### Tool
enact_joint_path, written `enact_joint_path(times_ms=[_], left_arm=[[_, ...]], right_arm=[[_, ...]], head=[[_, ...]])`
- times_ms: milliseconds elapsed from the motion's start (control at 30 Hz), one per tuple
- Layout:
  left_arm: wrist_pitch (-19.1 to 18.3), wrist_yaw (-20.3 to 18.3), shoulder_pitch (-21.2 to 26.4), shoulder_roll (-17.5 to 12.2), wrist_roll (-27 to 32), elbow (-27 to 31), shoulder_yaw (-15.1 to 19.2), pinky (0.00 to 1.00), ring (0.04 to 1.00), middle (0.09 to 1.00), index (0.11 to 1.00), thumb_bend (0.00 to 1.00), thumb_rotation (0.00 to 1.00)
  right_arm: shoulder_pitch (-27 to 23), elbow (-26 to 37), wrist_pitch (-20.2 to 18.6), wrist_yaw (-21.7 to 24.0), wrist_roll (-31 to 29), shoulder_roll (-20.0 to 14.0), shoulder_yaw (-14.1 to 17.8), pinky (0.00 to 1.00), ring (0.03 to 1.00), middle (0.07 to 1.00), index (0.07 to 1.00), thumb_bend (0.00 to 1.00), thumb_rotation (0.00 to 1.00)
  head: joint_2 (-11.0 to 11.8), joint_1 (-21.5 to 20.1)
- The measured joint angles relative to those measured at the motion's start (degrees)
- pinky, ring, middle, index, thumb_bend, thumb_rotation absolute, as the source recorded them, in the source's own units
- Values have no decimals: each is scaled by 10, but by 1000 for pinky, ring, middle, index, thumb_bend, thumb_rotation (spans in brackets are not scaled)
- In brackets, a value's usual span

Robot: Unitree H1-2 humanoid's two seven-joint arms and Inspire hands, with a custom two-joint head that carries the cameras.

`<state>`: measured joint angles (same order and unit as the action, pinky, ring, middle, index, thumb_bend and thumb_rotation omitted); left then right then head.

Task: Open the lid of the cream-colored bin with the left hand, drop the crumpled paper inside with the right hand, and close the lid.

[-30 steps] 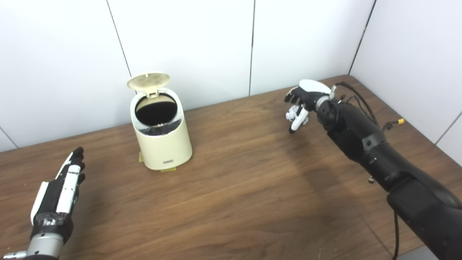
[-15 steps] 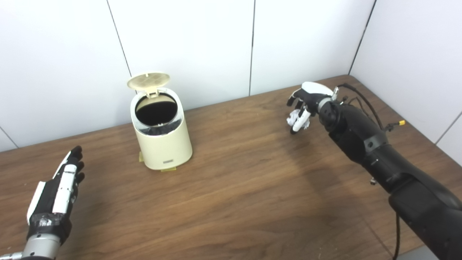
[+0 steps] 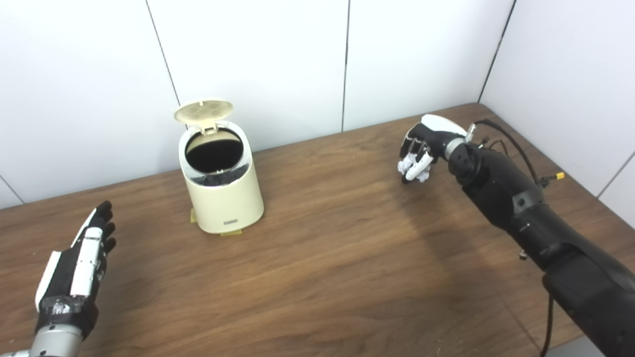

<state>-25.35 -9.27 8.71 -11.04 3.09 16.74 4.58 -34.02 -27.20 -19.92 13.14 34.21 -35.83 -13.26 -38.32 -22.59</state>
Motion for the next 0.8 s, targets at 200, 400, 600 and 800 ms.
enact_joint_path(times_ms=[200,400,600,800], left_arm=[[2,1,-1,0,0,-1,1,1000,1000,1000,1000,351,1000],[18,3,-3,3,6,-7,3,1000,1000,1000,1000,382,987],[44,6,-6,7,6,-31,0,1000,1000,1000,1000,445,917],[66,11,-20,13,-17,-43,-18,1000,987,989,1000,515,905]], right_arm=[[0,-4,7,-17,0,2,-1,366,390,507,528,513,0],[23,43,39,-54,2,7,2,353,374,496,557,508,0],[44,194,68,-73,20,14,11,373,380,516,538,510,0],[30,279,71,-68,48,34,10,345,368,505,544,509,0]], head=[[1,9],[3,36],[6,77],[11,119]])
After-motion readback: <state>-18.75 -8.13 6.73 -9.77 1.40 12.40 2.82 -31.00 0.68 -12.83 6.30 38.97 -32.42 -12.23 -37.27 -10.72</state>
